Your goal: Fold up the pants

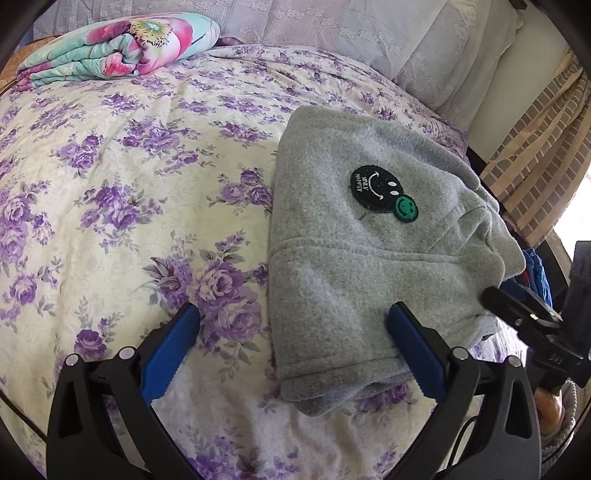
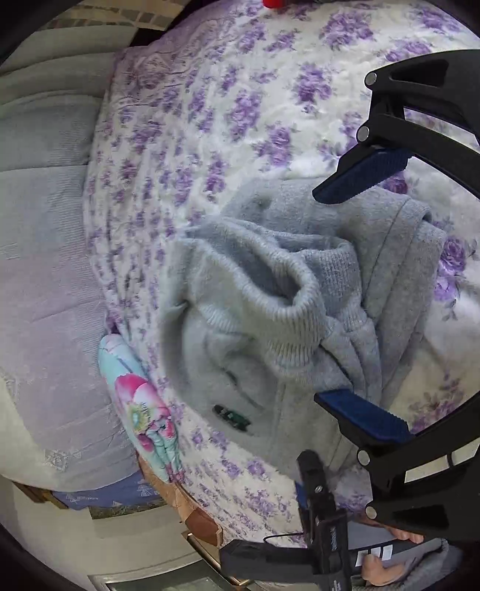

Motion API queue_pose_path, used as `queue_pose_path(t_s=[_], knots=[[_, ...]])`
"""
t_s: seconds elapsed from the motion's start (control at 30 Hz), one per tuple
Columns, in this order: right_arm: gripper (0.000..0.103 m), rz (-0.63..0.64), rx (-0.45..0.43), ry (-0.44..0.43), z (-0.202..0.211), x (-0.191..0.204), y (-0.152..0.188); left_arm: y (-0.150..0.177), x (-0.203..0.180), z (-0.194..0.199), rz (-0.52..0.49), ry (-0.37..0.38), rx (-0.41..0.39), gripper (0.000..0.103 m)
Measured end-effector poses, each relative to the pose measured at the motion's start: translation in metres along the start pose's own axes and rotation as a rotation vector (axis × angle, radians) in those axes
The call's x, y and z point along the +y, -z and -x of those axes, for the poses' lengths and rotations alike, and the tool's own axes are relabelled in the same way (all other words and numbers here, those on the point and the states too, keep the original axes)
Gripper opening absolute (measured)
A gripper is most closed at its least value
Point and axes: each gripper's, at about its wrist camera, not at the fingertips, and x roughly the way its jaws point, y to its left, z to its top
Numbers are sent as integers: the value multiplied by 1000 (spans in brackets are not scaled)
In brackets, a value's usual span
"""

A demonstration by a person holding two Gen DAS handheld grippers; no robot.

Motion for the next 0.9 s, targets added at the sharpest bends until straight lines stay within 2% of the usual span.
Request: queue_pose_path(t_s=[0.1,0.23,0.3,0.37,0.43,0.47,0.6,0.67,0.77,0.9], knots=[[99,74,-98,11,17,17,-28,0,-2,-1,-2,-6,-2,99],[99,132,-129,-36,9,39,-63,0,-2,-1,-4,-8,-3,99],[99,155,-103,-67,-7,52,-69,0,-2,-1,-4,-10,-3,99],[99,163,-35,-66,-32,59,-69,0,-2,-1,-5,-10,-3,99],[99,170,54,-19,-63,59,-62,0,-2,-1,-5,-9,-3,99],[99,191,70,13,-74,57,-57,0,-2,-1,-5,-9,-3,99],[99,196,56,9,-71,58,-58,0,-2,-2,-5,-10,-4,99],[99,172,-3,-24,-53,59,-63,0,-2,-2,-6,-11,-4,99],[99,191,-48,-8,-40,64,-71,0,-2,-2,-6,-11,-4,99],[99,196,88,31,-84,58,-66,0,-2,-1,-7,-11,-4,99]])
